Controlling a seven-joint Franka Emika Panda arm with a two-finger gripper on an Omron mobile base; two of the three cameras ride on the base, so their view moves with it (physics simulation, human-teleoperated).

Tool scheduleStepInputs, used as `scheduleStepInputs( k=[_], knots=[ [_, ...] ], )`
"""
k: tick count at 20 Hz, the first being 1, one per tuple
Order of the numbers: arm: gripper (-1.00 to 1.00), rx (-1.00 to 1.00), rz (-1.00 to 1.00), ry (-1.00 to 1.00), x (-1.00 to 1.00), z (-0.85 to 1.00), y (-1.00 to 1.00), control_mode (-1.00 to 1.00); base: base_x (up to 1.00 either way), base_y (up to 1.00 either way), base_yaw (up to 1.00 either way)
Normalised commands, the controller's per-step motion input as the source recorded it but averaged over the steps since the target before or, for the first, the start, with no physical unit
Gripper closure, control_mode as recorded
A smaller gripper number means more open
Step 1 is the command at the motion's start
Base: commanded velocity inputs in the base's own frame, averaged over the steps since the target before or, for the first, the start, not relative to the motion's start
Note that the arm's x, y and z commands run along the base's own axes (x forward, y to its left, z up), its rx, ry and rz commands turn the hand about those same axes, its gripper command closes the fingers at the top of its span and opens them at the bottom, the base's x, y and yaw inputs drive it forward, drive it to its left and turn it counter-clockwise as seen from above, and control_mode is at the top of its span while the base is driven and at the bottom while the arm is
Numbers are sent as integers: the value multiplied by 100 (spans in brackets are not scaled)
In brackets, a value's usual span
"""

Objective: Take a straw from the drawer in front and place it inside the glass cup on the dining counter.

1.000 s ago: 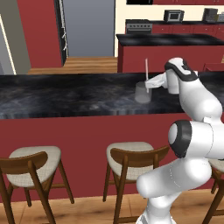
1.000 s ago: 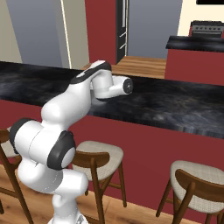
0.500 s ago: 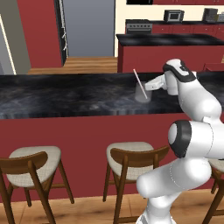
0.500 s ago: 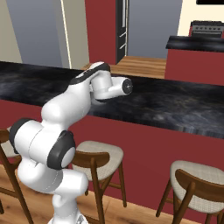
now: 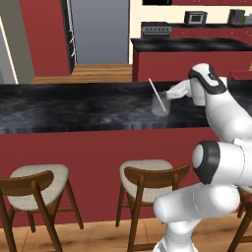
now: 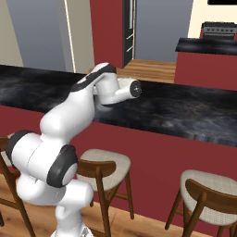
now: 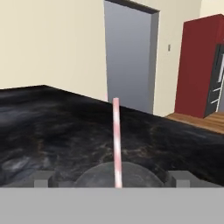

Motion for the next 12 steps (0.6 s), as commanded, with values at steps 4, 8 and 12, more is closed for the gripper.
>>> scheduleStepInputs(
  k=[4, 8, 12],
  knots=[
    [-100, 0, 0, -7, -24, 78, 0, -100, 0, 0, 0],
    [-100, -3, 0, -7, -36, 99, 0, -100, 0, 0, 0],
    [-100, -19, -5, 0, -55, 80, -4, -100, 0, 0, 0]
  ],
)
